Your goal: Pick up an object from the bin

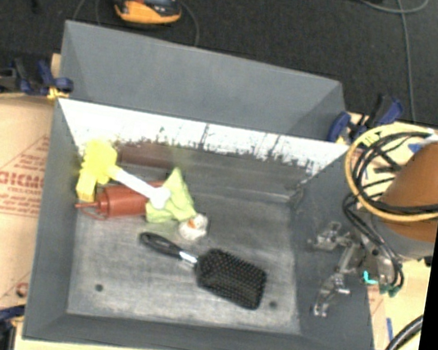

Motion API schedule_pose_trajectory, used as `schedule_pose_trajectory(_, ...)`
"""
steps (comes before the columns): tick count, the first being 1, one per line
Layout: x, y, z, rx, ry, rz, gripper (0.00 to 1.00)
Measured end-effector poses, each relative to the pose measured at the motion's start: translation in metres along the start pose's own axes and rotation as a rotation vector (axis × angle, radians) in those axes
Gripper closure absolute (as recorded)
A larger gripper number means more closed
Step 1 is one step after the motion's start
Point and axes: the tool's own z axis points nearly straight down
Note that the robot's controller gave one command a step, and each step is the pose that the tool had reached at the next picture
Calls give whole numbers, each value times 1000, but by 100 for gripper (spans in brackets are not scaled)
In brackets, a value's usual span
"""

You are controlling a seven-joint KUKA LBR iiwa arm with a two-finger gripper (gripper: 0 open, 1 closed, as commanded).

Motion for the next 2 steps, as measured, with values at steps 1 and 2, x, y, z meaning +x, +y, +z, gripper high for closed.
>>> schedule_pose_trajectory(1, -2, 1, -4, 2, -8, -4, 0)
schedule_pose_trajectory(2, -3, 76, 66, 0, -12, 64, 0)
